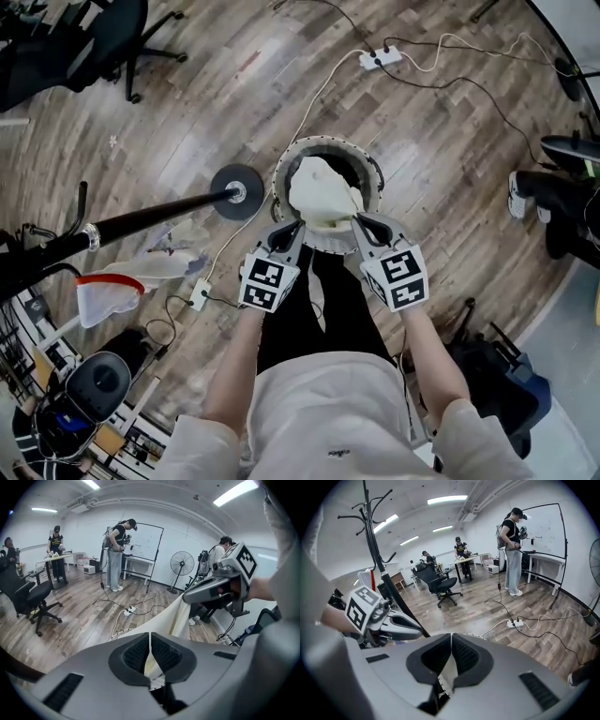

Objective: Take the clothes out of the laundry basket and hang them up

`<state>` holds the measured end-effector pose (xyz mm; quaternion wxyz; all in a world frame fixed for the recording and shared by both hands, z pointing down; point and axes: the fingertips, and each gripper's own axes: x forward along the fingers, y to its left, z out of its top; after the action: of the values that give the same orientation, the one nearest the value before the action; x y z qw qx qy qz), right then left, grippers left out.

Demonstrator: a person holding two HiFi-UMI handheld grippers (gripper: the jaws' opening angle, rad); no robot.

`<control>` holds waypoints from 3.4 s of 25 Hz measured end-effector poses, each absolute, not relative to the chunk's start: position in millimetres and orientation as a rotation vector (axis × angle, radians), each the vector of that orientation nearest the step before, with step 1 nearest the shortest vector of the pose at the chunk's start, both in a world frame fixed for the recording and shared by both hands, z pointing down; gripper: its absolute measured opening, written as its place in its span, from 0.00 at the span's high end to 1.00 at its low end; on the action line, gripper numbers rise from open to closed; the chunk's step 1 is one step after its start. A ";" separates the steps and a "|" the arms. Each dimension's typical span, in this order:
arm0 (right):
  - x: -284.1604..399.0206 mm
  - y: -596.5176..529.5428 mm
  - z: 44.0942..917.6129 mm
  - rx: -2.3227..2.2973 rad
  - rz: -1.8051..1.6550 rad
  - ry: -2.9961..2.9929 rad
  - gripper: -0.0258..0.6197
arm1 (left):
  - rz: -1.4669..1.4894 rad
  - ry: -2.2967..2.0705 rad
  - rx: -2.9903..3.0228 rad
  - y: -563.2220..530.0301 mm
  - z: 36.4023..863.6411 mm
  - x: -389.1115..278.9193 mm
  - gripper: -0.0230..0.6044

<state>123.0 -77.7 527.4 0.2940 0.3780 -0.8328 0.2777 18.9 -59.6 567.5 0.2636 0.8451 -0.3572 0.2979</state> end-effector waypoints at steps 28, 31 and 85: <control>69.5 -107.0 253.1 1.001 0.246 -2.625 0.94 | 0.765 -1.250 2.220 -72.5 532.9 -42.6 0.92; 72.6 -107.7 239.3 1.011 0.209 -2.633 0.94 | 0.752 -1.232 2.219 -77.9 533.1 -37.0 0.90; 117.3 -128.8 326.0 1.048 0.304 -2.449 0.94 | 0.731 -1.195 2.369 -67.8 412.4 -55.5 0.90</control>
<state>117.3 -128.8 326.0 0.2283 0.3807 -0.8892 0.1105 -55.5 -67.8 412.4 0.1936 0.8444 -0.4261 0.2605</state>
